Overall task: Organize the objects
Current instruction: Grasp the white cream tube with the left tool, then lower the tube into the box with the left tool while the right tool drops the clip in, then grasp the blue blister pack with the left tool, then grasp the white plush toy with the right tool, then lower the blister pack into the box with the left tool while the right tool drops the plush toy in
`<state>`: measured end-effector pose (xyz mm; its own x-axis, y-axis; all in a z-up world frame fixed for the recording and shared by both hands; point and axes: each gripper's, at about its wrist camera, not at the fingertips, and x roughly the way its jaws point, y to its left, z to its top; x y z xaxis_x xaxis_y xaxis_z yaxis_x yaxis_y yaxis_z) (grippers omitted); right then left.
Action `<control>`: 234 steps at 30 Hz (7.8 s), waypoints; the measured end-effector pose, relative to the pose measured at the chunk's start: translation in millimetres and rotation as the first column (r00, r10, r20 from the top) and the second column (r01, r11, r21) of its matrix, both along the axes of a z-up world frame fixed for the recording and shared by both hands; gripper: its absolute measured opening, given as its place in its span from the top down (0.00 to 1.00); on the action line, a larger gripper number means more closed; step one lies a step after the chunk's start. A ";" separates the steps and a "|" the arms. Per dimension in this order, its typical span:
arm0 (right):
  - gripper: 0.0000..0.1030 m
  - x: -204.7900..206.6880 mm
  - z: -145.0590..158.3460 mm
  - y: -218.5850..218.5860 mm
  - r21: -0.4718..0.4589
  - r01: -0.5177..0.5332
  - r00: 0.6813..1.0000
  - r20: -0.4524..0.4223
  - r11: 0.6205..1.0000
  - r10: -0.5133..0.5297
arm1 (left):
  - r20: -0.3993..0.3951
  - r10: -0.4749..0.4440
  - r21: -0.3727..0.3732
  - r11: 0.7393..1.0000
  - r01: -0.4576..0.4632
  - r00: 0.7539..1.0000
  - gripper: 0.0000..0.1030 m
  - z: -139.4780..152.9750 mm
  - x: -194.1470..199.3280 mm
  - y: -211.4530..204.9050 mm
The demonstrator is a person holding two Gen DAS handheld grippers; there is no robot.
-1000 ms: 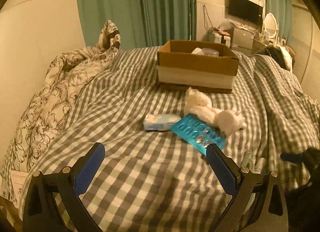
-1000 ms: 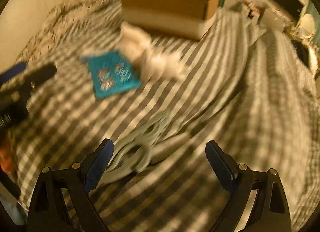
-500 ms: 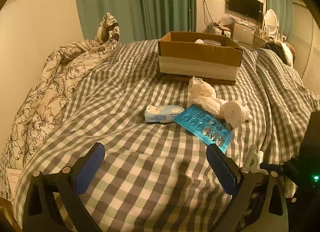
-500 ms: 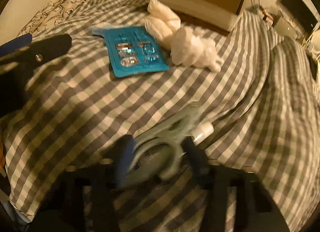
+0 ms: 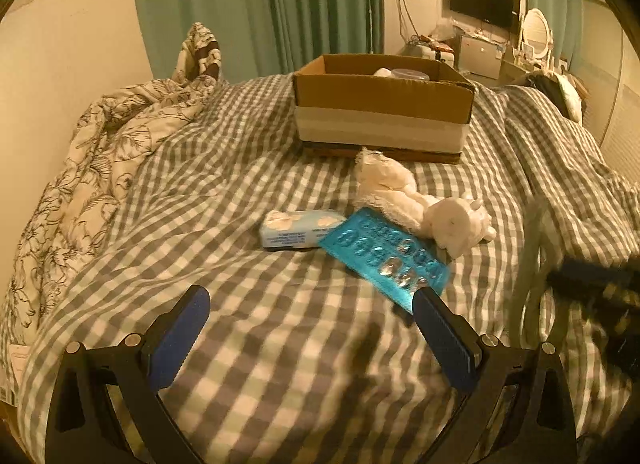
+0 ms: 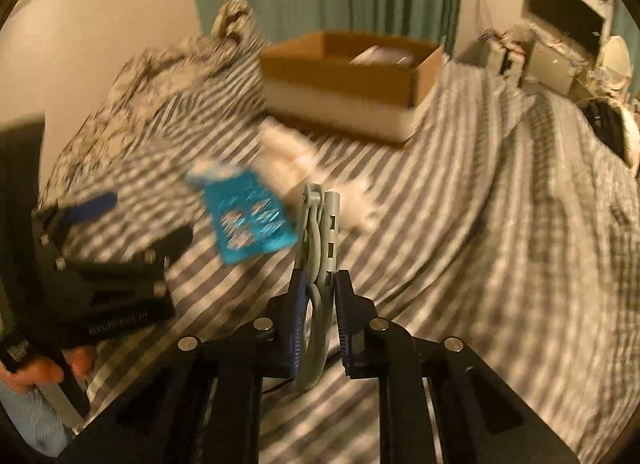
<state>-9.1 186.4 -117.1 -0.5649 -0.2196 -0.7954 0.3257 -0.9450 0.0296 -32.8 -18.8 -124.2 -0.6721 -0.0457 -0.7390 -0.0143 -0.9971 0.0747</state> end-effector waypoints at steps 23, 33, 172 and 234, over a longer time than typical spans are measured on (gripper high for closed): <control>0.87 -1.4 15.9 69.0 -0.017 0.135 0.990 -0.045 0.991 -0.135 | 0.195 -0.400 0.059 0.916 0.396 0.896 0.41 -71.5 13.0 122.7; 0.87 20.5 34.1 64.7 -0.014 0.138 0.987 -0.082 0.990 -0.139 | 0.141 -0.425 0.034 0.905 0.425 0.894 0.81 -53.3 28.7 115.6; 0.00 -103.2 -11.6 36.4 -0.014 0.086 0.995 -0.046 0.996 -0.086 | 0.095 -0.081 0.162 0.985 0.064 0.992 0.83 -29.5 -59.3 32.9; 0.24 -133.3 149.8 -21.7 -0.033 -0.023 0.939 -0.345 0.999 0.010 | -0.248 -0.139 0.041 0.987 0.154 0.959 0.92 138.5 -140.2 14.0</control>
<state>-142.4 164.8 32.7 -0.7989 -0.2563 -0.5441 0.3376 -0.9398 -0.0530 -172.9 -4.9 14.3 -0.8279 0.1056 -0.5509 -0.1491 -0.9882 0.0346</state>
